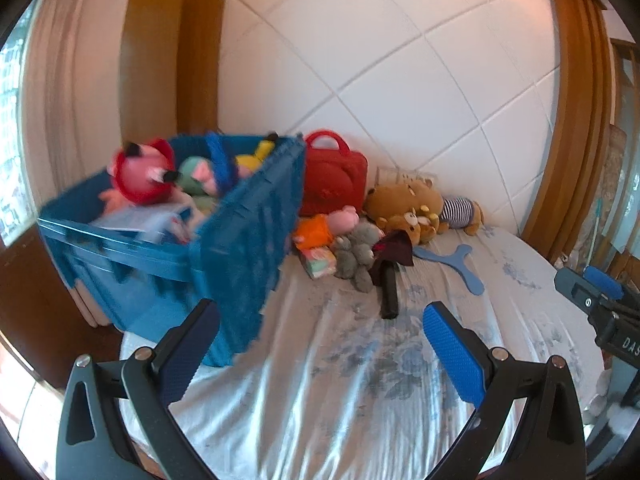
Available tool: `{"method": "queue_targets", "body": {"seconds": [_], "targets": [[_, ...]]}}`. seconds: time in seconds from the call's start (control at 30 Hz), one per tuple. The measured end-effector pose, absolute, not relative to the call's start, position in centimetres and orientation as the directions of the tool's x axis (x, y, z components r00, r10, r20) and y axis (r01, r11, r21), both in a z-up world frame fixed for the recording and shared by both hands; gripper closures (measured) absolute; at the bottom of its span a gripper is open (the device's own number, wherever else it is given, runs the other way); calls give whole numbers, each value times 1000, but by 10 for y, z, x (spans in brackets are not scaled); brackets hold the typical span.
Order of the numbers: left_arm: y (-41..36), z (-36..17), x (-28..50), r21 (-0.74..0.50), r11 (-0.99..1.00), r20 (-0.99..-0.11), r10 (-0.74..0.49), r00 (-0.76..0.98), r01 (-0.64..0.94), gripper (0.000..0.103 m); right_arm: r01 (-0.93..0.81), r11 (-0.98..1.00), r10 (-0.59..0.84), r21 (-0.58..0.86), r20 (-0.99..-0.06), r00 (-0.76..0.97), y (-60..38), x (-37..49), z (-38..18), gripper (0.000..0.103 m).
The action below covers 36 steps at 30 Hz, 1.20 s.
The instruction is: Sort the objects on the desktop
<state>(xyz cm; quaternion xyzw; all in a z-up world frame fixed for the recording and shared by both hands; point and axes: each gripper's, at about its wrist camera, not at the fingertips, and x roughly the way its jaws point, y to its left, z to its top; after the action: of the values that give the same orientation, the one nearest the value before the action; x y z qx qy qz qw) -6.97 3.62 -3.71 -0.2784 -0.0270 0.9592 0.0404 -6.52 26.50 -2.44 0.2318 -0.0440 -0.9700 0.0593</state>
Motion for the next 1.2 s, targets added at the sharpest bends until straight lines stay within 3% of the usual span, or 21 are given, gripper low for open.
{"method": "queue_targets", "body": {"seconds": [0.13, 0.4, 0.7, 0.83, 0.9, 0.97, 1.0, 1.03, 1.17, 1.2], "targets": [[69, -60, -116, -48, -996, -591, 94, -801, -81, 0, 124, -966, -236, 228, -575, -783, 301, -122, -73, 0], [99, -111, -196, -31, -999, -707, 52, -705, -43, 0, 86, -950, -267, 301, -634, -726, 348, -206, -127, 0], [96, -141, -274, 10, -998, -742, 36, -670, -64, 0, 66, -954, -265, 292, -721, -640, 337, -281, -160, 0], [93, -165, -319, 4, -995, -766, 62, -640, -102, 12, 50, -960, -249, 275, -755, -607, 321, -317, -179, 0], [93, -183, -343, 0, -992, -781, 78, -620, -125, 13, 41, -961, -245, 274, -773, -584, 311, -338, -193, 2], [95, -199, -364, 8, -991, -783, 75, -618, -130, 13, 37, -965, -233, 258, -787, -572, 299, -358, -208, 21], [95, -208, -374, 6, -992, -787, 73, -612, -126, 13, 35, -968, -224, 248, -794, -566, 293, -369, -216, 40], [95, -218, -384, 5, -992, -792, 71, -607, -122, 13, 32, -971, -215, 238, -804, -554, 288, -379, -225, 48], [95, -244, -411, 2, -995, -802, 60, -594, -104, 13, 27, -978, -193, 208, -844, -500, 273, -417, -267, 41], [95, -248, -417, 2, -995, -804, 57, -592, -98, 13, 31, -976, -202, 214, -851, -484, 271, -423, -276, 30]]}}
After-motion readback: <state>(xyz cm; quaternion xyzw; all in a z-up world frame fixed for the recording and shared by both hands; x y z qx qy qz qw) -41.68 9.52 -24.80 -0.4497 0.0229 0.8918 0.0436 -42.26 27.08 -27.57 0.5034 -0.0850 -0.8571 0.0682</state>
